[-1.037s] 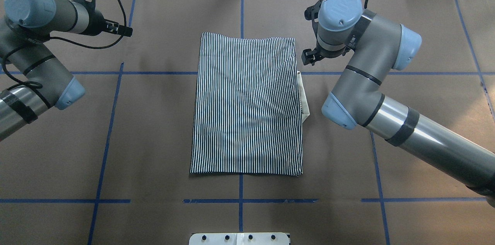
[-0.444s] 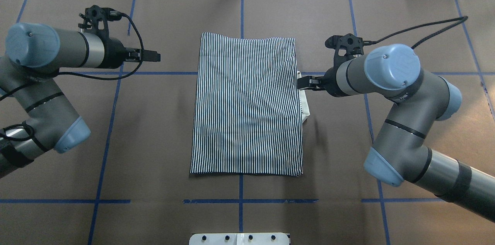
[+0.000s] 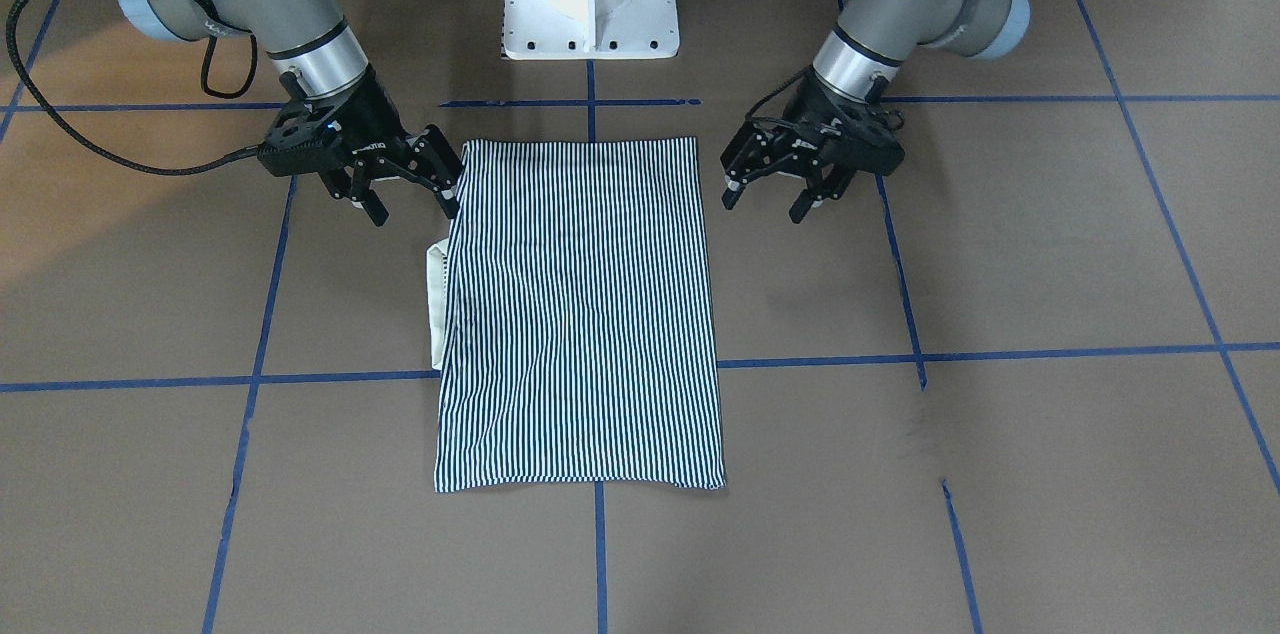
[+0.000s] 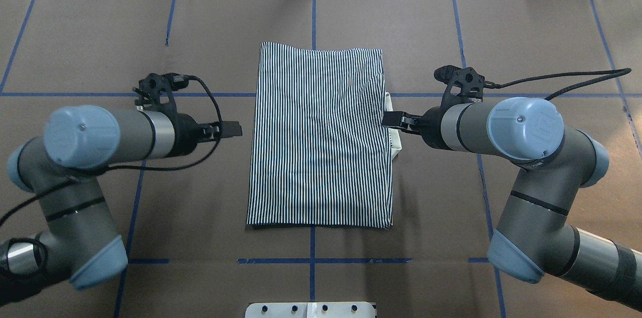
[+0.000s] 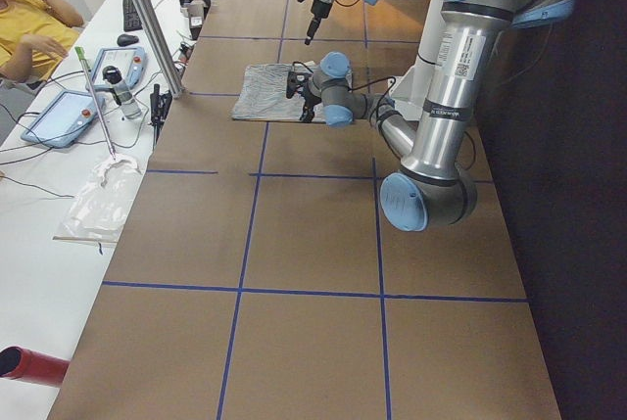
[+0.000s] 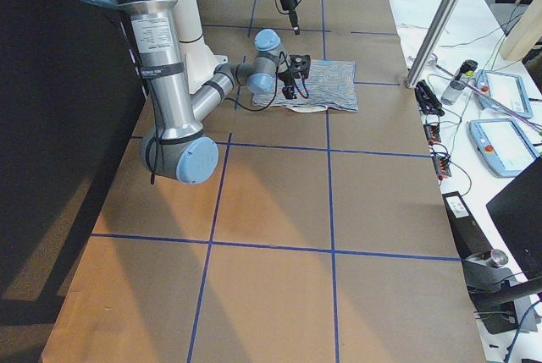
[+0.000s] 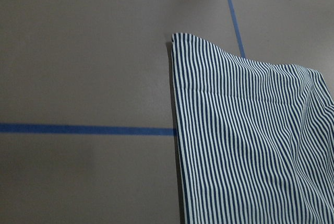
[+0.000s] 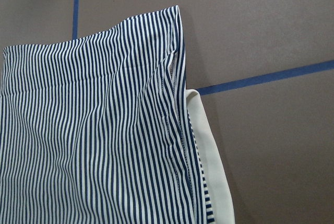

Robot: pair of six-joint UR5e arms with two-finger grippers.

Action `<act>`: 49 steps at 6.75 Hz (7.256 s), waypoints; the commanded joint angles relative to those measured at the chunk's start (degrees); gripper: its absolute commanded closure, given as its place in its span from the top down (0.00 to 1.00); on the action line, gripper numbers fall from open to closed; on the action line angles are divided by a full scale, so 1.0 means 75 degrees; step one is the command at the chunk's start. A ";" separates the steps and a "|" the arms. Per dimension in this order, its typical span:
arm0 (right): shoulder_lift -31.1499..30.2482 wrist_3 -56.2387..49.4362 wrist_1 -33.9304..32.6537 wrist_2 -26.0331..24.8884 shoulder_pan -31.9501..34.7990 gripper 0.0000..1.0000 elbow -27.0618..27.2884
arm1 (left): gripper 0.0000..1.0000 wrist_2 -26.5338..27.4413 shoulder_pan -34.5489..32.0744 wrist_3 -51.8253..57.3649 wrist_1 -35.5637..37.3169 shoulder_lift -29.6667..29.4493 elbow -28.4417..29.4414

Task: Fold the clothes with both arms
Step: 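Move the left gripper to the shirt corner nearest the robot, then move the right gripper to the other near corner of the shirt, then grasp the near shirt edge with both grippers and lift it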

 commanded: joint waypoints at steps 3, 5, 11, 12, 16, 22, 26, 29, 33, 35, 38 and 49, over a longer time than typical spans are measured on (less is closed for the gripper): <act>-0.0048 0.0114 0.0000 -0.0098 -0.0034 1.00 0.0048 | 0.77 0.0767 0.1835 -0.2671 0.1534 -0.0537 -0.0100; -0.0048 0.0114 0.0012 -0.0087 -0.0034 1.00 0.0037 | 0.61 0.0767 0.1825 -0.2989 0.1464 -0.0490 -0.0077; -0.0060 0.0114 0.0012 -0.0098 -0.0034 1.00 0.0025 | 0.61 0.0767 0.1860 -0.2991 0.1452 -0.0478 0.0169; -0.0060 0.0114 0.0001 -0.0098 -0.0034 1.00 0.0025 | 0.61 0.0755 0.1871 -0.2991 0.1452 -0.0490 0.0239; -0.0060 0.0114 0.0012 -0.0087 -0.0034 1.00 0.0013 | 0.59 0.0767 0.1965 -0.2991 0.1463 -0.0525 0.0275; -0.0002 0.0520 -0.0046 -0.0249 -0.0209 0.99 0.0001 | 0.00 0.0802 0.1954 -0.2874 0.1475 -0.0560 0.0240; 0.1675 0.3855 -0.3398 -0.1013 -0.1404 0.64 -0.0033 | 0.00 0.0790 0.1942 -0.2874 0.1475 -0.0607 0.0146; 0.1662 0.4473 -0.3980 -0.1070 -0.2024 0.68 -0.0092 | 0.00 0.0848 0.1942 -0.2874 0.1475 -0.0642 0.0146; 0.1814 0.4650 -0.4195 -0.1258 -0.2238 0.63 -0.0653 | 0.00 0.0942 0.1942 -0.2874 0.1475 -0.0642 0.0134; 0.1839 0.4650 -0.4183 -0.1282 -0.2284 0.62 -0.0784 | 0.00 0.0942 0.1942 -0.2874 0.1475 -0.0631 0.0134; 0.1827 0.4650 -0.4207 -0.1270 -0.2401 0.58 -0.0795 | 0.00 0.0942 0.1942 -0.2874 0.1475 -0.0642 0.0134; 0.1791 0.4767 -0.4775 -0.1247 -0.2214 0.00 0.0219 | 0.00 0.0872 0.1872 -0.2417 0.1894 -0.0584 -0.0987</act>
